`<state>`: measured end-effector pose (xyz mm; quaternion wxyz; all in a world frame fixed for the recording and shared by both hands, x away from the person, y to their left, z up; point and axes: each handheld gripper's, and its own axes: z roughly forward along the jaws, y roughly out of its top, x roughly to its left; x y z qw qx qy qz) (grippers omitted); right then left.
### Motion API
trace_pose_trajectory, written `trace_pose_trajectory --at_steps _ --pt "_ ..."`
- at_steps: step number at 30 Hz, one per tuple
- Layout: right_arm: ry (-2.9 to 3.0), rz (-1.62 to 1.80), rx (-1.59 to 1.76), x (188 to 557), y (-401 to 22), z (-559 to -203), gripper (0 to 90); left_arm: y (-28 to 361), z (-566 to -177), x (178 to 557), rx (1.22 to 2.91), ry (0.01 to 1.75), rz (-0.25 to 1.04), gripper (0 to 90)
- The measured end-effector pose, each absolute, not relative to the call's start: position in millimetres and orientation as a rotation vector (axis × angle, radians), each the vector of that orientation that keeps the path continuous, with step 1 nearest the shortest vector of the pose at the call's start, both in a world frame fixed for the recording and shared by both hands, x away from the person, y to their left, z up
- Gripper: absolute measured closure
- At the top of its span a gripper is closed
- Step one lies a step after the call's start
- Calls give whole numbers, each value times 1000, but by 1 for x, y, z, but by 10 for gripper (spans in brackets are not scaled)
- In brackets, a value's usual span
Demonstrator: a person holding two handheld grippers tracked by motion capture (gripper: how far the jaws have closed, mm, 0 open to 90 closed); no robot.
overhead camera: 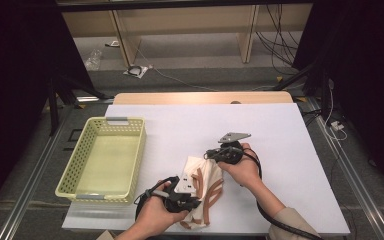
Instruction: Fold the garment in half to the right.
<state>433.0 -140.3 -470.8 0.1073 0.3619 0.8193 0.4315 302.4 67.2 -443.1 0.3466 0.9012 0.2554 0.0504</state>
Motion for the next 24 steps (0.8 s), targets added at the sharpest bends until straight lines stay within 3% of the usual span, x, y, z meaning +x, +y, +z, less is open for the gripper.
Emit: trace_pose_trajectory --at_steps 24 --pt "2417 1259 1068 433 -141 -473 893 64 -446 303 2348 659 126 850"
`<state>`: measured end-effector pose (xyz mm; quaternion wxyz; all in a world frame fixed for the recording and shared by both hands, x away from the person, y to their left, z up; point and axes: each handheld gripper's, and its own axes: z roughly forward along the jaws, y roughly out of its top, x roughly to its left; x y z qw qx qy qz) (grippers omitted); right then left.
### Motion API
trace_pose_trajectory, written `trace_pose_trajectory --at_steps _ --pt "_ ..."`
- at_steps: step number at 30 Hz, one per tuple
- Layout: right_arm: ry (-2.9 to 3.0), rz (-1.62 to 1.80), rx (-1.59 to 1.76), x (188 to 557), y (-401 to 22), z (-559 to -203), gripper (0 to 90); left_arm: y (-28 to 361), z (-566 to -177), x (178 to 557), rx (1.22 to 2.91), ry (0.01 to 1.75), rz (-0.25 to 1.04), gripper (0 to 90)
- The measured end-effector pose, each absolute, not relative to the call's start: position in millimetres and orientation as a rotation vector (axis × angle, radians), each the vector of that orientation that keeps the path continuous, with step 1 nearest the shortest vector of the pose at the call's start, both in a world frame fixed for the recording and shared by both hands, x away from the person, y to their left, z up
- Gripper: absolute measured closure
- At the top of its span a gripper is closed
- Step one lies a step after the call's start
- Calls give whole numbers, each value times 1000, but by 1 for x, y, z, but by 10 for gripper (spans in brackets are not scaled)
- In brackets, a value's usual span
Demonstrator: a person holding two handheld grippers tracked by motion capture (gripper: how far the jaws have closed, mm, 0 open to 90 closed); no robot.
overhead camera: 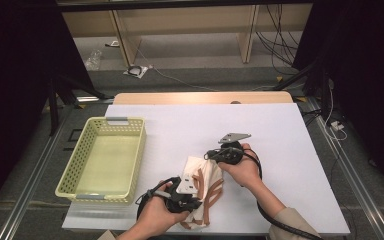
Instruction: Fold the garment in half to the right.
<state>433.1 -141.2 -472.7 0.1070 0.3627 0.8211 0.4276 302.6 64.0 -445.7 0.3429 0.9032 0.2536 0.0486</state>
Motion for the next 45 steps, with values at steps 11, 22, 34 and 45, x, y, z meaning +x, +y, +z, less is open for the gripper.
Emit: trace_pose_trajectory --at_steps 11,22,34,45 --pt "2421 1254 1078 432 -143 -474 893 63 -447 302 2351 659 125 849" --pt "2429 1242 1076 432 -144 -476 891 60 -449 302 2354 661 118 846" --pt "2439 1231 1095 432 -145 -477 886 59 -451 302 2353 660 113 836" --pt "2436 1219 1096 432 -149 -480 845 56 -450 299 2320 634 83 743"
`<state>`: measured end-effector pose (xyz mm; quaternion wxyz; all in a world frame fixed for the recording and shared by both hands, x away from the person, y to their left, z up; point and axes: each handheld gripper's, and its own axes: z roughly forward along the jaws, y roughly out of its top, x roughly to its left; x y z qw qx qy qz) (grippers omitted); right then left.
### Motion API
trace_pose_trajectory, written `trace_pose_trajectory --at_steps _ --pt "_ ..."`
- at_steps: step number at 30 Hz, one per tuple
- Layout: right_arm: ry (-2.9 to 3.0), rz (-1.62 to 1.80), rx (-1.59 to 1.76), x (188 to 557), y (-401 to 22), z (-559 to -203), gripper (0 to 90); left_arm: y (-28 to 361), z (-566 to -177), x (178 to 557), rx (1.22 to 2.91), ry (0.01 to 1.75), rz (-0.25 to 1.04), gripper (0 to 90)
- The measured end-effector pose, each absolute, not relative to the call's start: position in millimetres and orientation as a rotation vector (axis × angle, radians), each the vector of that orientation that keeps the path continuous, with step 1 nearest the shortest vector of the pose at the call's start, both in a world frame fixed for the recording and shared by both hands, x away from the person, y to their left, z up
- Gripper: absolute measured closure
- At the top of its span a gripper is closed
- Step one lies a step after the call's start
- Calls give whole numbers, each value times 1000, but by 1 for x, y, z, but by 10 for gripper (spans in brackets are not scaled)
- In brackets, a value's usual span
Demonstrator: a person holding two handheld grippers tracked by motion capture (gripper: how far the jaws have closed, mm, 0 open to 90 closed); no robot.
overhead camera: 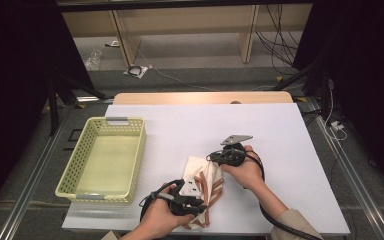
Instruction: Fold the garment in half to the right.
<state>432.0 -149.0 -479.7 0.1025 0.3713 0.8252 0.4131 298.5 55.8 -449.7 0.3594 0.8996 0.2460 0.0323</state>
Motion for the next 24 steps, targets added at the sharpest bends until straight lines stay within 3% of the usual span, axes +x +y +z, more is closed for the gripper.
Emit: trace_pose_trajectory --at_steps 9,13,19,24 --pt "2419 1218 1120 432 -156 -479 778 61 -433 298 2248 634 113 537" --pt "2408 1221 1132 431 -160 -476 746 65 -423 298 2204 645 117 494" --pt "2378 1229 1153 429 -166 -472 689 79 -410 305 2141 700 160 490" --pt "2357 1238 1169 429 -170 -469 672 92 -408 317 2108 765 203 611"
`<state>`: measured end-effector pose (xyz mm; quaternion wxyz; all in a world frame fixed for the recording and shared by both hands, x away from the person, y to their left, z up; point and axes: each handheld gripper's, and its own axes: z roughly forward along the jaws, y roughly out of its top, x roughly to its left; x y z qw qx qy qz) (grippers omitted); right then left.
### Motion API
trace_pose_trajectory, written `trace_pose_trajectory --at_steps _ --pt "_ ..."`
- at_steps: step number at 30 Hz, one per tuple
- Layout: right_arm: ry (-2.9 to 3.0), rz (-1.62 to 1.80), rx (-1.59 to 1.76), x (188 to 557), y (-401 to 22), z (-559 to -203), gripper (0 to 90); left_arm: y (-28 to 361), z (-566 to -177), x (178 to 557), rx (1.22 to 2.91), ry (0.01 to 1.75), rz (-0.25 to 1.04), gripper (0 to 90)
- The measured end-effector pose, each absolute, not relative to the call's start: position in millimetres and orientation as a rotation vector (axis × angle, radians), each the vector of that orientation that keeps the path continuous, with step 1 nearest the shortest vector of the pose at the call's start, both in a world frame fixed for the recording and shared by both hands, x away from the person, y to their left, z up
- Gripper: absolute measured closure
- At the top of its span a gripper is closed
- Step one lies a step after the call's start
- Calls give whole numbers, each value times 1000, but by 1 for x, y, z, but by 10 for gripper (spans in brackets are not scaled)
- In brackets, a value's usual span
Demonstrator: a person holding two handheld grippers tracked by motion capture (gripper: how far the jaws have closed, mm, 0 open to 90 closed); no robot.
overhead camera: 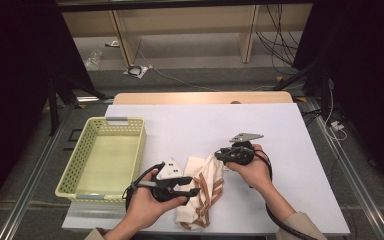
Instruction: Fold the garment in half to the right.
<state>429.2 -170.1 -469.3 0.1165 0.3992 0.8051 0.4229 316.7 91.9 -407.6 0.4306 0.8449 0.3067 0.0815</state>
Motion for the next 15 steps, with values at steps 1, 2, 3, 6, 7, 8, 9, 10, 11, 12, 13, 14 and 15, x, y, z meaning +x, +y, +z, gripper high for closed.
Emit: trace_pose_trajectory --at_steps 1,2,3,6,7,8,9,10,11,12,13,14,15 --pt "2348 1249 1182 429 -171 -469 670 95 -410 321 2108 784 214 611" --pt "2334 1256 1186 430 -174 -468 669 97 -413 324 2112 809 216 716" --pt "2334 1256 1186 430 -174 -468 669 99 -418 328 2122 830 215 716" --pt "2330 1256 1189 429 -176 -467 696 99 -436 337 2192 869 208 834" --pt "2341 1249 1182 427 -177 -467 745 97 -443 340 2219 877 200 855" --pt "2341 1249 1182 427 -177 -467 745 95 -448 342 2233 883 193 855" --pt "2353 1236 1180 426 -177 -467 778 91 -458 347 2269 886 171 874" --pt "2353 1236 1180 426 -177 -467 778 91 -458 347 2269 886 171 880" --pt "2357 1232 1171 424 -177 -467 799 88 -462 350 2279 888 163 886" --pt "2357 1232 1171 424 -177 -467 799 85 -464 353 2286 890 161 891" --pt "2361 1229 1166 424 -177 -467 803 84 -466 354 2288 892 160 891" --pt "2364 1229 1160 423 -176 -467 806 79 -468 359 2297 899 165 893" --pt "2365 1229 1160 422 -176 -467 806 76 -470 361 2296 910 165 894"
